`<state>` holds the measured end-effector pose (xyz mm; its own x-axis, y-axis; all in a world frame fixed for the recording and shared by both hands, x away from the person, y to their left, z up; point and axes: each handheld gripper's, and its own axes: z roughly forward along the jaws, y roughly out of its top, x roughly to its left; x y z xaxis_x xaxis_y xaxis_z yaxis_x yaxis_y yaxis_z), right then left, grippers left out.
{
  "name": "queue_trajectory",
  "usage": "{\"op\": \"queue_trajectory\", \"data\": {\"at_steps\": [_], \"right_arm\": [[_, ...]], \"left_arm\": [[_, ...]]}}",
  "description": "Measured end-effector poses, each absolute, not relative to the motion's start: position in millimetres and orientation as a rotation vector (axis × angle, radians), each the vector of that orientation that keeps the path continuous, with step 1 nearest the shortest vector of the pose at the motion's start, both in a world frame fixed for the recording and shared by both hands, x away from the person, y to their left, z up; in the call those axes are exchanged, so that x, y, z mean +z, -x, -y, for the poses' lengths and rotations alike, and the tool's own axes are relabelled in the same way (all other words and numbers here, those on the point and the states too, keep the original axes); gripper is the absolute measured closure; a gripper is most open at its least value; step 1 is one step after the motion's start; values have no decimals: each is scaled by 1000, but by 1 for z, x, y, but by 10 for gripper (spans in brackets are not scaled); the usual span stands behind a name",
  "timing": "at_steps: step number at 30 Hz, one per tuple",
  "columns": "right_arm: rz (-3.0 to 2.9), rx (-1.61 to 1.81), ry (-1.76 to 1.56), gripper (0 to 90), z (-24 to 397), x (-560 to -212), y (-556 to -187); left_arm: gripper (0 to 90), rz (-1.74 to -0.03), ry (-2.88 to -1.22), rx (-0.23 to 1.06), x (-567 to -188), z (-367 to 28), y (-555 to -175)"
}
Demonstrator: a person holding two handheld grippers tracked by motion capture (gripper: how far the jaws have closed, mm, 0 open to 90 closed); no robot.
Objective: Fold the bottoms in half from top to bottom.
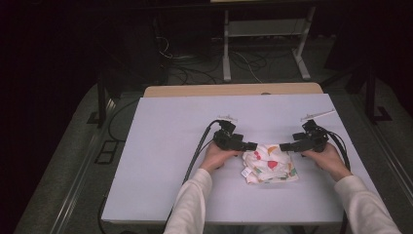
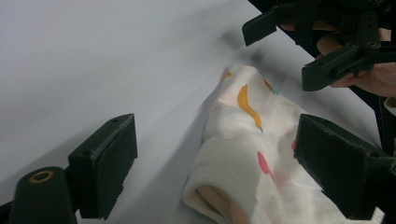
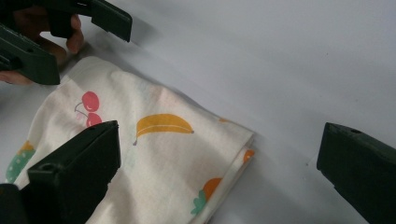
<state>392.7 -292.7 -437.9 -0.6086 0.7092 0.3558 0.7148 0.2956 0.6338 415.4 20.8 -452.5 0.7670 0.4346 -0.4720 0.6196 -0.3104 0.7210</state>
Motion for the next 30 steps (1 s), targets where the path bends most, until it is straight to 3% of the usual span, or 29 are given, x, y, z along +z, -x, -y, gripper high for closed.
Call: {"op": "queue_trajectory", "data": {"at_steps": [20, 27, 30], "right_arm": [[2509, -1214, 1396, 200, 297, -448, -395], [2516, -1223, 1415, 351, 297, -451, -397], [2531, -1222, 1427, 468, 296, -451, -396]], "left_arm": [[300, -763, -1977, -322, -459, -18, -415], [426, -768, -1988, -327, -460, -19, -416], [514, -785, -1998, -320, -462, -18, -416]]}}
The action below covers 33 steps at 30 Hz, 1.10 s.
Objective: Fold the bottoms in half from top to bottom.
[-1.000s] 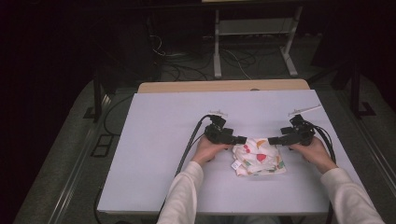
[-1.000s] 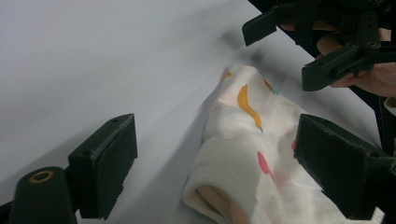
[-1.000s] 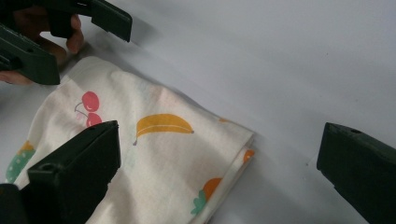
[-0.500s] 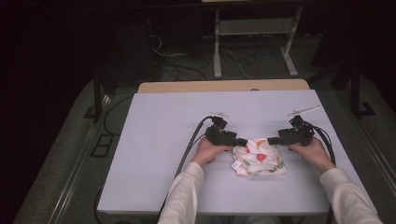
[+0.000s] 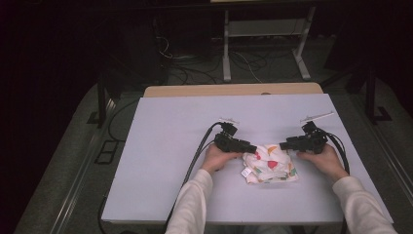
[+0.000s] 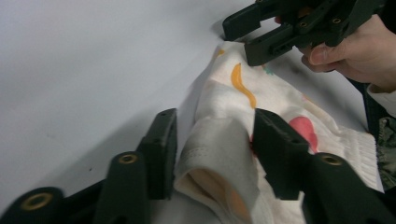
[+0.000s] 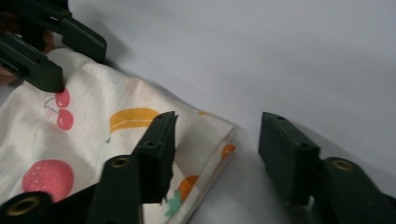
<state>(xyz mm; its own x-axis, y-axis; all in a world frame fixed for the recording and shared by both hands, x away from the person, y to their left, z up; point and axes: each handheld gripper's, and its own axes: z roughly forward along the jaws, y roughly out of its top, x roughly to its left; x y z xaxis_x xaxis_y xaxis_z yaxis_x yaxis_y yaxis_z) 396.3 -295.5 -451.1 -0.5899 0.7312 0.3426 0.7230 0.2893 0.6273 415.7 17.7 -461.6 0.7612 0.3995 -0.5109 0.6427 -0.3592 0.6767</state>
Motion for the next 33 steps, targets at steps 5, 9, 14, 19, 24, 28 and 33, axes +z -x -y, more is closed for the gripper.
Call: {"op": "queue_trajectory", "data": {"at_steps": [5, 9, 14, 19, 24, 28, 33], "right_arm": [[-2508, 1202, -1413, 643, 294, -452, -397], [-2506, 1211, -1436, 816, 292, -454, -397], [-2490, 1213, -1425, 867, 293, -454, -392], [-2478, 1233, -1422, 870, 295, -450, -389], [-2467, 1256, -1417, 872, 297, -445, -387], [-2453, 1277, -1418, 872, 296, -441, -385], [-2449, 1277, -1412, 872, 286, -438, -388]], "left_arm": [[635, -793, -1997, -320, -463, -17, -416], [760, -825, -1985, -339, -465, -16, -417], [812, -821, -1989, -327, -461, -16, -414], [813, -809, -1986, -313, -454, -17, -411], [814, -787, -1990, -292, -445, -18, -407], [815, -773, -2011, -267, -441, -21, -407], [816, -799, -2014, -248, -438, -30, -410]]}}
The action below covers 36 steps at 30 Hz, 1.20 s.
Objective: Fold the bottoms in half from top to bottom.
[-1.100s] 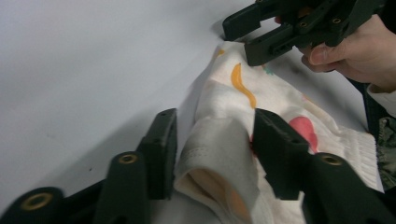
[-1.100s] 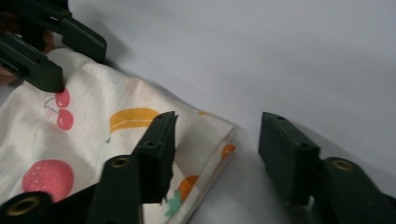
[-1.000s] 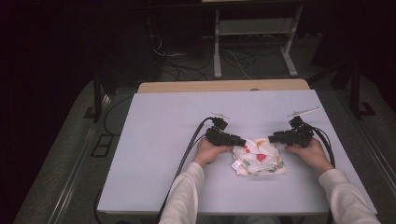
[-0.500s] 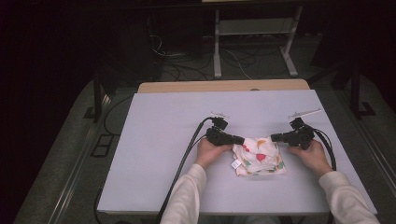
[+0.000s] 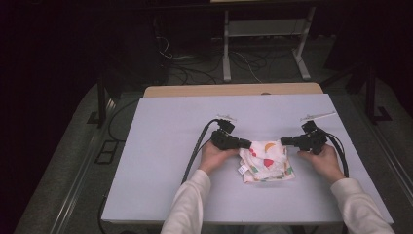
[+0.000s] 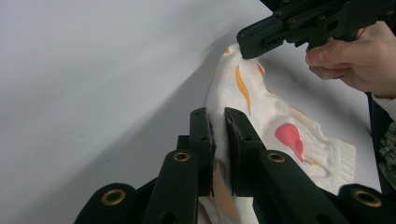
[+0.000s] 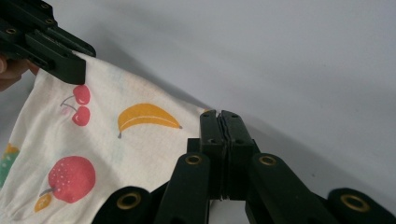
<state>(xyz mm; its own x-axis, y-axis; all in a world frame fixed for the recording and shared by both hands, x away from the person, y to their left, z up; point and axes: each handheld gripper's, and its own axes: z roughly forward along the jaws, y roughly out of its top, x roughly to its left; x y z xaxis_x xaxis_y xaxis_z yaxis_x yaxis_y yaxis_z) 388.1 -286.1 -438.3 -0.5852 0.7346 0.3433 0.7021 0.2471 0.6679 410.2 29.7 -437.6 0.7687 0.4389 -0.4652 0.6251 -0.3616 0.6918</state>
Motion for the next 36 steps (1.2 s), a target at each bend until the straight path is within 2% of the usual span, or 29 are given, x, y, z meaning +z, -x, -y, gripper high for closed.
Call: {"op": "queue_trajectory", "data": {"at_steps": [17, 26, 36], "right_arm": [[-2453, 1268, -1386, 872, 249, -426, -405], [-2444, 1240, -1394, 872, 233, -426, -416], [-2418, 1260, -1399, 872, 221, -425, -428]], "left_arm": [[817, -853, -2040, -152, -421, -62, -426], [817, -903, -2065, -115, -425, -71, -442], [819, -940, -1995, -33, -430, -83, -453]]}}
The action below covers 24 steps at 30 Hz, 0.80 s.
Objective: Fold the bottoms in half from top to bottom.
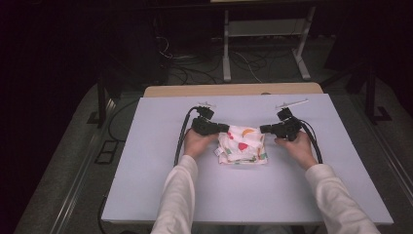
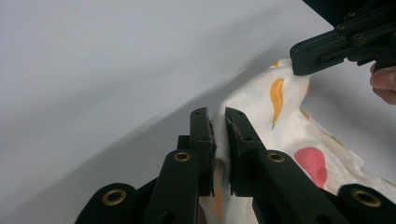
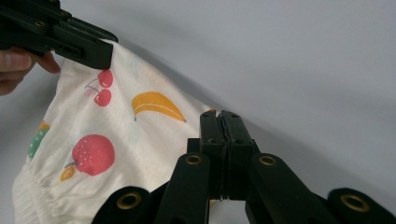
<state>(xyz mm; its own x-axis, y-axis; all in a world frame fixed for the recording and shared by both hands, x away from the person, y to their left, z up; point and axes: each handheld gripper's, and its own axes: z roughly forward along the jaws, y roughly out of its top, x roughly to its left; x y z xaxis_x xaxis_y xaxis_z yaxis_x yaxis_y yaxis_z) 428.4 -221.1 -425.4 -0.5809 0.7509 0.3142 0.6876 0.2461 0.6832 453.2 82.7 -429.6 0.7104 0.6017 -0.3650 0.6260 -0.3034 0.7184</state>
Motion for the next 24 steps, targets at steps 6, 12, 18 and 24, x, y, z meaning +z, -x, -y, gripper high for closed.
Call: {"op": "queue_trajectory", "data": {"at_steps": [6, 12, 18, 24], "right_arm": [[-2398, 1249, -1374, 872, 218, -425, -436], [-2379, 1243, -1362, 872, 213, -426, -442], [-2366, 1258, -1381, 872, 212, -430, -445], [-2342, 1257, -1403, 872, 215, -432, -446]], "left_arm": [[819, -947, -1987, -17, -432, -85, -456], [818, -949, -1977, 14, -433, -86, -459], [818, -962, -1963, 17, -437, -88, -460], [818, -960, -1934, 52, -439, -83, -461]]}}
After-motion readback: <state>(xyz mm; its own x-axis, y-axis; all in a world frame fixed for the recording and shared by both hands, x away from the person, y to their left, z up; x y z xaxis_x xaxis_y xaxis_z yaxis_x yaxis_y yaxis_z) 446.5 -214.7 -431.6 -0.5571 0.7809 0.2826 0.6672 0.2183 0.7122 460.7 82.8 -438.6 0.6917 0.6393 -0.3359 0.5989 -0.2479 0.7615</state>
